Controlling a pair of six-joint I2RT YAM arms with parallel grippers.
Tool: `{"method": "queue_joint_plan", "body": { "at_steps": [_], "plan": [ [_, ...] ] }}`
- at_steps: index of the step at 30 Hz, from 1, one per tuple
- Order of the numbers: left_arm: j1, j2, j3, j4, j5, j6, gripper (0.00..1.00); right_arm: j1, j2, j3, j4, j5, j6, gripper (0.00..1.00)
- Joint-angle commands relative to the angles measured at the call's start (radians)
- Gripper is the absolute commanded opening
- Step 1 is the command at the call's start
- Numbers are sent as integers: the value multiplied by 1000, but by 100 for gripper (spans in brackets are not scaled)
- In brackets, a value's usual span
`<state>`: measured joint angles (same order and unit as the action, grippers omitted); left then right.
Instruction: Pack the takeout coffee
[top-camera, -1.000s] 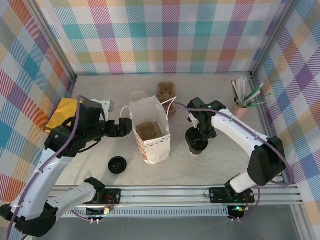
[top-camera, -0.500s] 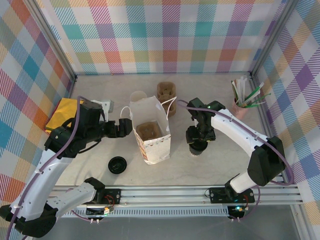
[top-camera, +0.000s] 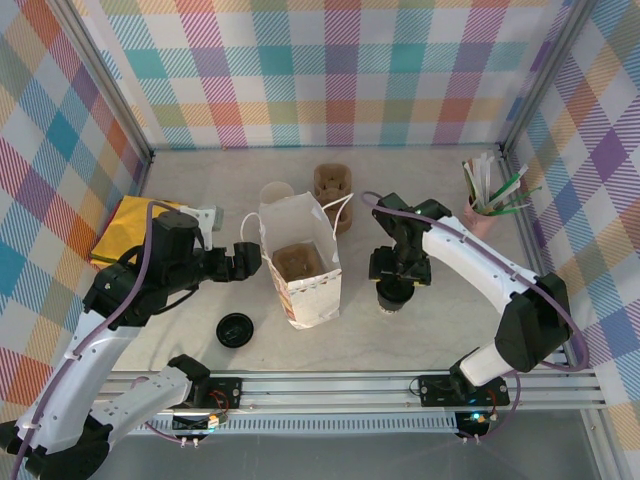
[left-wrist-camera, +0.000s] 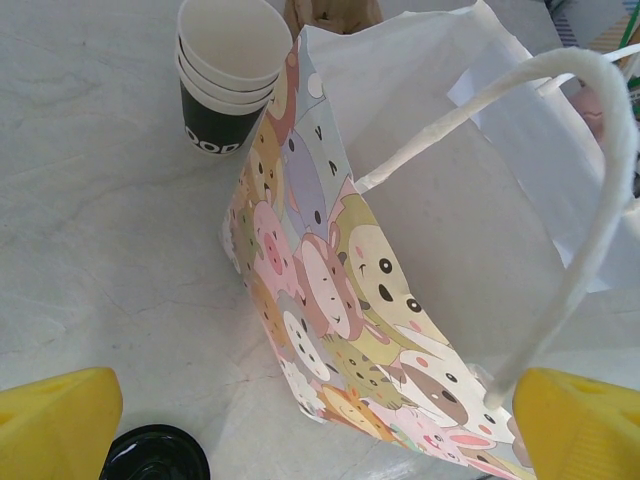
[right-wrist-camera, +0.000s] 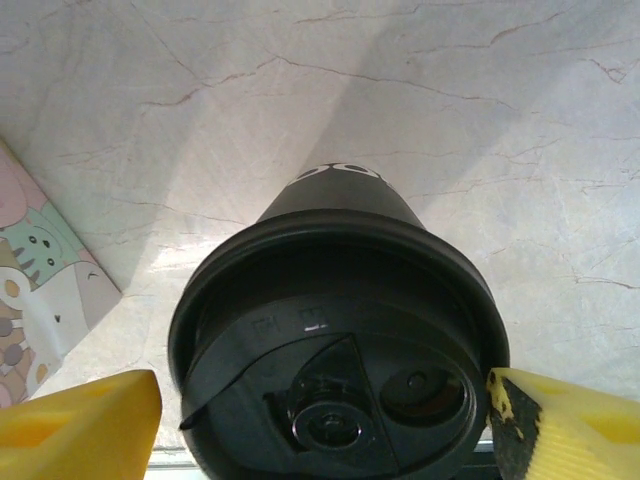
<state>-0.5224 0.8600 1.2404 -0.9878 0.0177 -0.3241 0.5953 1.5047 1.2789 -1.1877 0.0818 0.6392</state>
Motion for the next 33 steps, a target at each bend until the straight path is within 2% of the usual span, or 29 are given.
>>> {"method": "queue_joint_plan", "body": {
  "at_steps": [1, 10, 19, 33],
  "plan": [
    [-7, -7, -4, 21, 7, 5, 100, 6, -20, 45, -69, 39, -28, 86],
    [-7, 2, 3, 16, 4, 8, 100, 6, -26, 25, -78, -5, -275, 86],
    [-6, -6, 3, 8, -2, 4, 100, 20, -18, 15, -74, -45, -302, 85],
    [-8, -5, 2, 6, -4, 3, 100, 34, 41, 16, -87, 2, -303, 81]
  ]
}}
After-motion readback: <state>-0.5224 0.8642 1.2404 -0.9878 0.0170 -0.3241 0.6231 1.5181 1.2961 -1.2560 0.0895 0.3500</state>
